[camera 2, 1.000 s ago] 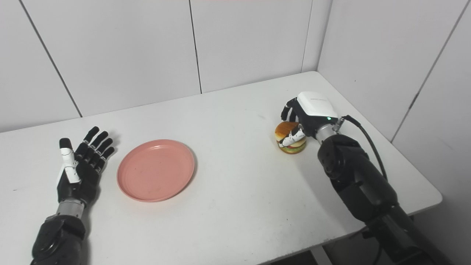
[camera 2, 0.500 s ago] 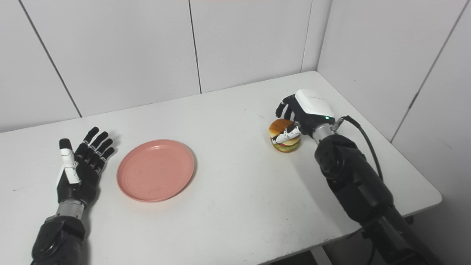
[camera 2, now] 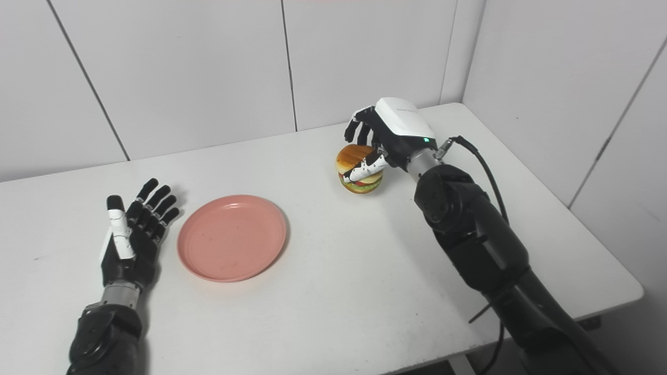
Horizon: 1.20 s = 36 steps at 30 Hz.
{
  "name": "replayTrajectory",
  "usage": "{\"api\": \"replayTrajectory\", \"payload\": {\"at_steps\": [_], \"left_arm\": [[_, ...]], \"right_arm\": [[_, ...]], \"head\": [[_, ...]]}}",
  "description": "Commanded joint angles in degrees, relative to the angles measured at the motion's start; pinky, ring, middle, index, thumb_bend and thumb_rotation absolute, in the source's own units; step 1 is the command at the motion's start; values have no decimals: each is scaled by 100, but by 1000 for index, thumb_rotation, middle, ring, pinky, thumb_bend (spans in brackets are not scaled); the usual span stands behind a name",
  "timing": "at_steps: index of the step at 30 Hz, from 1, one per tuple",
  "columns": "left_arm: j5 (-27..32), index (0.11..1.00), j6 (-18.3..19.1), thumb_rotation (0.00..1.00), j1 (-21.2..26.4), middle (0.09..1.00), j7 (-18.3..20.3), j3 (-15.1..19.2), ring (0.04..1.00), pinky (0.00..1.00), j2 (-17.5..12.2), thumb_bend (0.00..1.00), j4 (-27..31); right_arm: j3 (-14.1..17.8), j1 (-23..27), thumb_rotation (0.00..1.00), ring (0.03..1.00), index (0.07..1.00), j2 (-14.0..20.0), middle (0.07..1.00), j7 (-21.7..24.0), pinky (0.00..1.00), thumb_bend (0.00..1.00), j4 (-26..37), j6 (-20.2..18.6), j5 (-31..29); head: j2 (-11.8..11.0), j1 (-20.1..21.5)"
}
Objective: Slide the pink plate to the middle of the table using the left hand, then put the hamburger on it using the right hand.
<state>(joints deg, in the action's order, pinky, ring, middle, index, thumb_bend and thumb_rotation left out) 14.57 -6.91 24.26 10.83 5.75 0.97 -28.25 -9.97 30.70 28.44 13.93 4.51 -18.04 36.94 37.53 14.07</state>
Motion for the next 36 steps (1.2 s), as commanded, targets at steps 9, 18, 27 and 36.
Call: {"api": "replayTrajectory", "payload": {"at_steps": [9,18,27,36], "left_arm": [[-132,843,209,1000,-255,859,-274,-139,872,871,321,901,155],[-185,853,217,1000,-277,868,-353,-191,882,886,409,881,201],[-212,871,152,1000,-252,880,-378,-196,904,906,431,885,113],[-314,873,118,1000,-260,882,-408,-213,904,910,423,898,118]], "right_arm": [[-214,902,0,307,505,-278,402,330,213,525,36,116,-93],[-523,1239,0,335,501,-693,405,521,234,526,-89,223,-171],[-873,1397,0,308,491,-979,452,482,217,530,-395,282,-79],[-1220,1519,0,360,498,-1220,417,296,283,530,-1027,634,123]], "head": [[49,-606],[57,-1073],[60,-1243],[62,-1260]]}}
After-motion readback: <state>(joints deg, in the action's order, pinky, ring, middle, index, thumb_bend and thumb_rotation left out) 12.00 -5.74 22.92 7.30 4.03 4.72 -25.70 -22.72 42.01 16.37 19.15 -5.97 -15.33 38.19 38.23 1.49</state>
